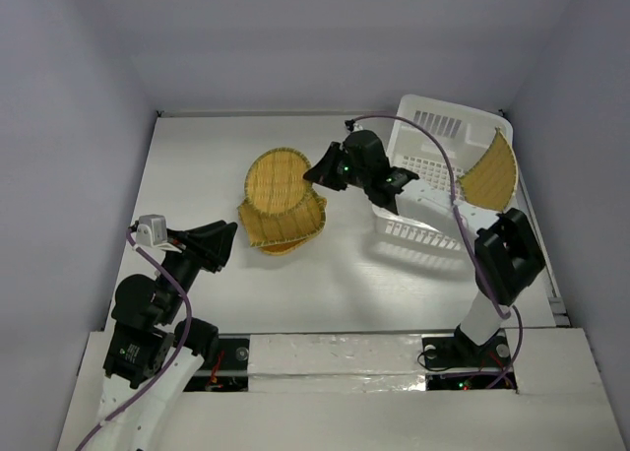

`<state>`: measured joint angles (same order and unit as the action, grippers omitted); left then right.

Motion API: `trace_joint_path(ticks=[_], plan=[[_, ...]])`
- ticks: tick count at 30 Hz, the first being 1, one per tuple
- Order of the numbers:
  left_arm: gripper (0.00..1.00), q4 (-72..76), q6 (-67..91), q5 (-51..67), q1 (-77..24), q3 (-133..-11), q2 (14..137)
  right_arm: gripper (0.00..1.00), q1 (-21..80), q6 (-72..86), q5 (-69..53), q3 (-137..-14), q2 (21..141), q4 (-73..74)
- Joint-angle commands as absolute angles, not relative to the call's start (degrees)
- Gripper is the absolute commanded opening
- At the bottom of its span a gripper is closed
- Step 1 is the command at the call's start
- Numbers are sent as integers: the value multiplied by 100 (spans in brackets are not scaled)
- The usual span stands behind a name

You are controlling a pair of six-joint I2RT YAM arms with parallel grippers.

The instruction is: Unload the plates from the dish rack

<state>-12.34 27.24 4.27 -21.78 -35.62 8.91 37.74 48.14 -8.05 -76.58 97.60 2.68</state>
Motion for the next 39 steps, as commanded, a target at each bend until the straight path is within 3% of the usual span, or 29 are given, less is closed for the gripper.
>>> trace_joint_path(ticks=[1,21,24,27,28,32,37,39], plan=[[33,-1055,2707,387,-2215,-3630,976,0,3902,5457,-1081,-7569,9861,-1238],[33,-1046,2716,413,-2215,-3621,976,2,3964,5669,-931,-6293,9861,-1661],[33,-1046,2716,413,-2215,-3630,958,10,4017,5634,-827,-6293,9862,-1504],[33,-1055,2716,413,-2215,-3630,958,32,4017,5573,-669,-6310,9835,-1241],[33,-1046,2716,413,-2215,-3630,958,45,4069,5537,-607,-6337,9818,-1135],[33,-1046,2716,422,-2215,-3621,949,73,4131,5265,-212,-6600,9791,-537],[33,-1037,2716,422,-2215,-3621,932,88,4315,4782,482,-7179,9800,534],[33,-1046,2716,422,-2215,-3621,932,88,4368,4641,868,-7391,9782,1008]])
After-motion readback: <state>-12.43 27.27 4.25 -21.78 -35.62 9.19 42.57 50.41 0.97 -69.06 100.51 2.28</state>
